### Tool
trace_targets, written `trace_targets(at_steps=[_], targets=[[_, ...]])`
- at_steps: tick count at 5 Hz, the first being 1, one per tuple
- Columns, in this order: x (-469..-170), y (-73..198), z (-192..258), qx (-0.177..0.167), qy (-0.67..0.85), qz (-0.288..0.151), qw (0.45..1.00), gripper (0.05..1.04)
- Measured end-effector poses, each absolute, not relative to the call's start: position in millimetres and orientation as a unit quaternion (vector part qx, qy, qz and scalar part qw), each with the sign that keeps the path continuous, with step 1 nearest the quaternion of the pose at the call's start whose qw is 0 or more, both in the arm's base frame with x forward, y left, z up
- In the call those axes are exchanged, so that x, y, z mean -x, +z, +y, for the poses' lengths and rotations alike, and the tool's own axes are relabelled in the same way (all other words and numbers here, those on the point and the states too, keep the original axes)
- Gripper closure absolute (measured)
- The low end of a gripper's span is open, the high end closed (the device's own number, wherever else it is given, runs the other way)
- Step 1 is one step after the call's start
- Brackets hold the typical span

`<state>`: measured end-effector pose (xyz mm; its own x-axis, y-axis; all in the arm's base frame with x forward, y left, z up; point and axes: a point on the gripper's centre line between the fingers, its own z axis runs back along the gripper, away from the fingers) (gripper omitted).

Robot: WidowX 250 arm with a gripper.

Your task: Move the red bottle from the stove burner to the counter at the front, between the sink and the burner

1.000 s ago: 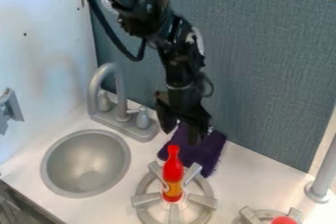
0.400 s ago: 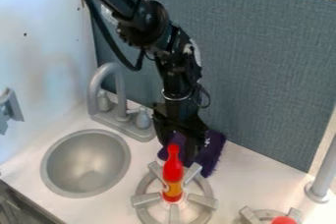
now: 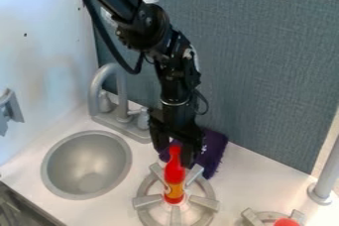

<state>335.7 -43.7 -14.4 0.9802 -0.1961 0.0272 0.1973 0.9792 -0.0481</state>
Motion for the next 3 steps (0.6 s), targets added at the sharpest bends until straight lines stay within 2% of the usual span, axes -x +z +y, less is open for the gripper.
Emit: trace_targets(at_steps=[1,2,3], targets=[[-335.1,-14.8,-42.4,0.022,-0.095,-0.009,0.995,0.083],[-331.2,-17.0,-42.3,0.021,-0.093,-0.004,0.995,0.135],[-330.9,-17.6,-42.5,0.021,-0.096,-0.005,0.995,0.432]])
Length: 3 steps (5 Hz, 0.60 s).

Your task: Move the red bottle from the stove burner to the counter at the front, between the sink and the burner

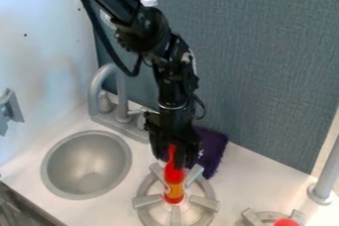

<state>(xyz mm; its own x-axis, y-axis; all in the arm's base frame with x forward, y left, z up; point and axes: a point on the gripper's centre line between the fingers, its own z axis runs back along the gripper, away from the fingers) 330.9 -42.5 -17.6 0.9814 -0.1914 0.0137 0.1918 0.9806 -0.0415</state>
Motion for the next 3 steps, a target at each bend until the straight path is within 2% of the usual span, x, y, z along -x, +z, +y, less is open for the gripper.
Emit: trace_targets(at_steps=[1,2,3], targets=[[-326,-17,-48,0.041,-0.108,0.008,0.993,0.708],[-326,-17,-48,0.042,-0.106,0.01,0.993,0.742],[-322,-3,-50,0.048,-0.113,0.003,0.992,0.742]])
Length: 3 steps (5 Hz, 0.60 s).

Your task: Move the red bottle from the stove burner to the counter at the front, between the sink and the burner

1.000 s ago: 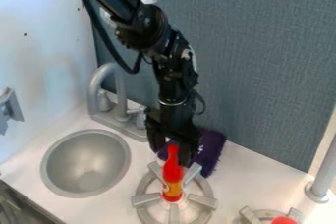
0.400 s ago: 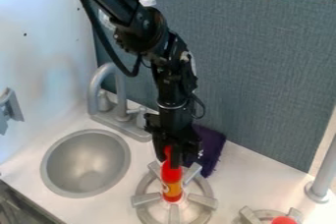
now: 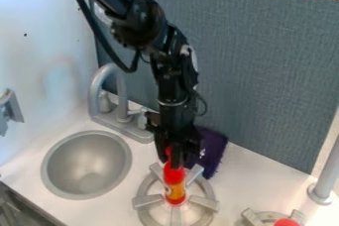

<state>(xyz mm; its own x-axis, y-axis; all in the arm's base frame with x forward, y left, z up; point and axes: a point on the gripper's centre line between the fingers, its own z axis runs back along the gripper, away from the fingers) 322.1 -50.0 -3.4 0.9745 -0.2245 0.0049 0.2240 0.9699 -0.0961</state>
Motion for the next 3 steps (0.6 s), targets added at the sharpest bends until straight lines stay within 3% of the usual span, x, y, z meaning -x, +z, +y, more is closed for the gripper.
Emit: trace_targets(at_steps=[2,3], targets=[[-306,41,-35,0.048,-0.118,-0.045,0.991,0.742],[-295,32,-13,-0.001,-0.102,-0.035,0.994,0.742]])
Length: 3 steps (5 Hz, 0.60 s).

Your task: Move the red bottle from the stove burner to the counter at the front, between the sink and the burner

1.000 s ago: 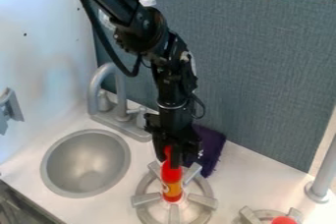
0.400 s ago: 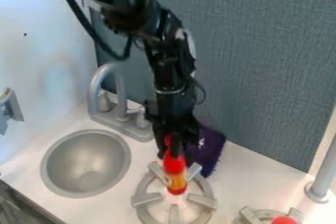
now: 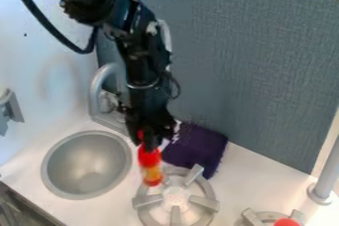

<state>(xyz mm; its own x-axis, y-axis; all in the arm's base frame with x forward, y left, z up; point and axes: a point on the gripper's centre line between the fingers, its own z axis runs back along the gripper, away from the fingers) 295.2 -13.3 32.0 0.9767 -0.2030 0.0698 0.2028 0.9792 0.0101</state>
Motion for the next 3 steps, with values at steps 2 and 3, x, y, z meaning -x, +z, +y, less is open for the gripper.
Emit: trace_targets(at_steps=[2,3], targets=[[-278,6,22,-0.047,-0.101,-0.001,0.994,0.742],[-271,-15,29,-0.043,-0.116,0.016,0.992,0.742]])
